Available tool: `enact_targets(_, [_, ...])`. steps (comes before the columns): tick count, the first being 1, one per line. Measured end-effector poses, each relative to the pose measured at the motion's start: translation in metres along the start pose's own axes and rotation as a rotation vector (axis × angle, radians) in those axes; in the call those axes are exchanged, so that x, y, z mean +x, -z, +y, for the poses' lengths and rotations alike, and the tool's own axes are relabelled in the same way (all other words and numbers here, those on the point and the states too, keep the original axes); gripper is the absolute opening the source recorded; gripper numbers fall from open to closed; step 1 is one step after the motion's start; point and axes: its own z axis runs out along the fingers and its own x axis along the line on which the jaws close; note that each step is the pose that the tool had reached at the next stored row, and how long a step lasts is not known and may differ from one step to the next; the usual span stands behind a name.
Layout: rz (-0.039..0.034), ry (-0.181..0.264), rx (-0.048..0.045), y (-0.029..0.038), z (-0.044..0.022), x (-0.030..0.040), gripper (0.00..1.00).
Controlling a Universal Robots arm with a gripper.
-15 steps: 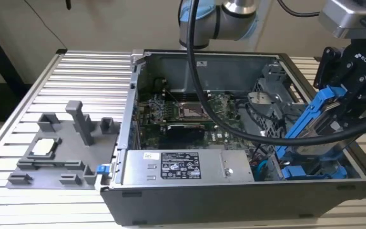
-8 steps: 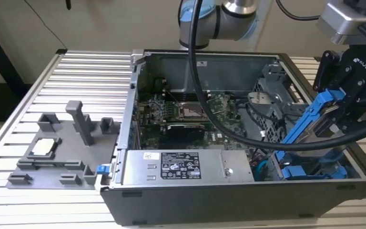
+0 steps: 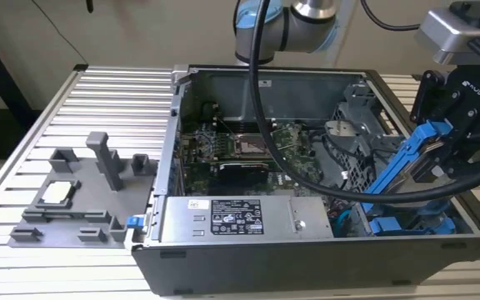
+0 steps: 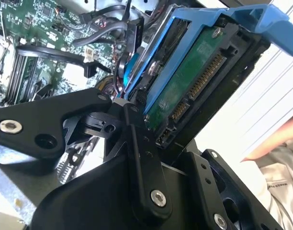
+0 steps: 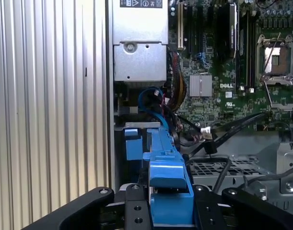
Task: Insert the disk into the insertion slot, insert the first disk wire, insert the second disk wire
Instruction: 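Insert the disk into the insertion slot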
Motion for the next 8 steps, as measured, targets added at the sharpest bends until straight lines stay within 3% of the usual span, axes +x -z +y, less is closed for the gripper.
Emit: enact_targets(8, [0.0, 0.0, 0.0, -0.0056, -0.0012, 0.0006, 0.33])
